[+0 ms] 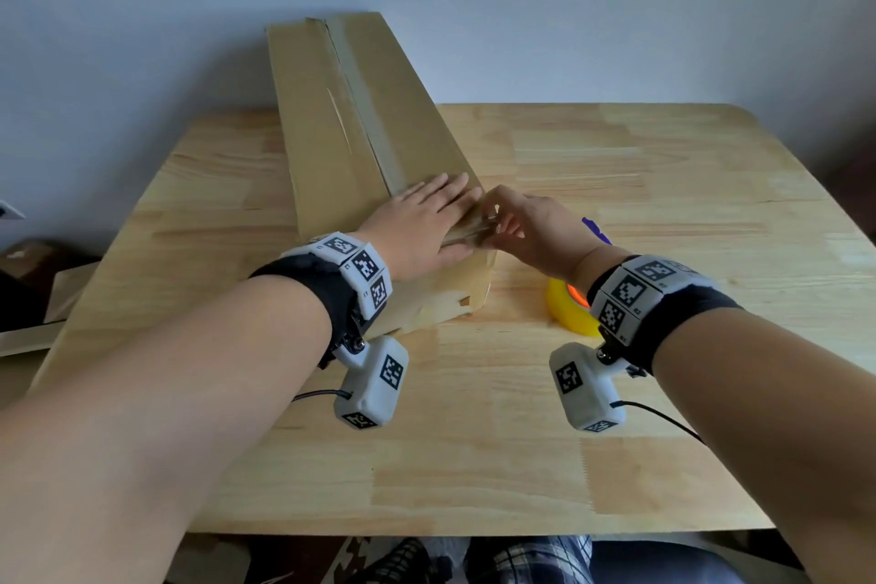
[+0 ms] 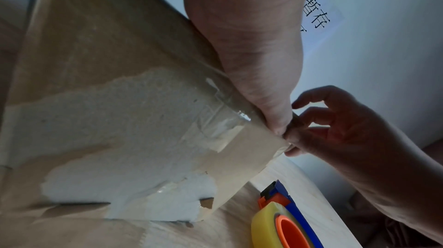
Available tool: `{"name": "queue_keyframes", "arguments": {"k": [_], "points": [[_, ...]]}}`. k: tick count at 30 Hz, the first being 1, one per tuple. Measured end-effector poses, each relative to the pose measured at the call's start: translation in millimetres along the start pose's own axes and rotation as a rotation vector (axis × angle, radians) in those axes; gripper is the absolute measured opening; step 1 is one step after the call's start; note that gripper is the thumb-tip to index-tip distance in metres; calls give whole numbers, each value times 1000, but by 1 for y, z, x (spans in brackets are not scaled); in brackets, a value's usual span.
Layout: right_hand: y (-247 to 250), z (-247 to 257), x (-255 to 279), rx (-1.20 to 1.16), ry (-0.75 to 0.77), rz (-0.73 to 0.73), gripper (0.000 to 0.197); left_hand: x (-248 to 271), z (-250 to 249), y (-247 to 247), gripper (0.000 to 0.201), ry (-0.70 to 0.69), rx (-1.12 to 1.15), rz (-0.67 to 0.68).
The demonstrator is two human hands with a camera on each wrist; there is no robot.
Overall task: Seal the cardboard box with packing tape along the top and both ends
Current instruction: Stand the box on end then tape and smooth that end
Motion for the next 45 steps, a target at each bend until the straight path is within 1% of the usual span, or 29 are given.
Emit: {"name": "queue_keyframes", "arguments": {"k": [2,5,7,9,11,13,15,19,22,25,27,28,30,33,36,38,40,43,45], "points": [[-2,-1,-3,-42,-53,-8,32,-1,0,0,73,0,-7,1],[-6,-3,-2,-180,-92,-69,20,0,-6,1,75,33,2,6],[-11,-4,3,-248,-112,-121,15,-3,-17,0,77,111,16,-22],[-17,-4,8,-242,-103,-158,14,-8,-30,0,81,198,9,-45],[-21,-6,11,-173,-84,-142,22,-14,-39,-2,89,242,-12,-24],[-22,-11,14,-108,-53,-104,35,-17,-41,-1,100,252,-35,8],[-20,-15,17,-111,-36,-67,41,-18,-42,0,104,264,-49,15],[-17,-16,17,-108,-68,-44,35,-16,-44,0,88,268,-79,12],[-17,-15,16,-160,-90,-54,34,-14,-41,3,74,223,-62,17],[-20,-14,16,-120,-59,-20,49,-12,-36,8,62,168,-71,22],[-25,-12,17,-64,-58,-18,58,-10,-31,5,61,107,-73,30],[-28,-11,17,-33,-53,-36,59,-7,-28,3,59,90,-43,28],[-31,-7,15,-13,-51,-64,56,2,-21,0,60,43,-28,33],[-32,-5,13,-81,-98,-69,47,25,0,-4,63,-4,-94,90],[-33,-5,14,-96,-160,-75,45,62,29,-7,66,52,-63,129],[-34,-3,14,-119,-202,-63,44,87,46,-11,69,118,-25,162],[-37,7,15,-162,-221,-58,42,102,59,-13,67,198,45,188],[-41,29,22,-242,-277,-143,35,111,65,-15,62,263,196,201],[-41,41,26,-384,-389,-211,33,113,60,-13,60,274,262,195]]}}
Point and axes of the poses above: each hand's wrist, its own x-axis away from the middle knuckle, its own y-axis out of the back of the hand, z = x × y, the point moved 3 cm from there along -x, towards the middle knuckle, and after that the axes turned 2 degrees about -x, right-handed, at the moved point
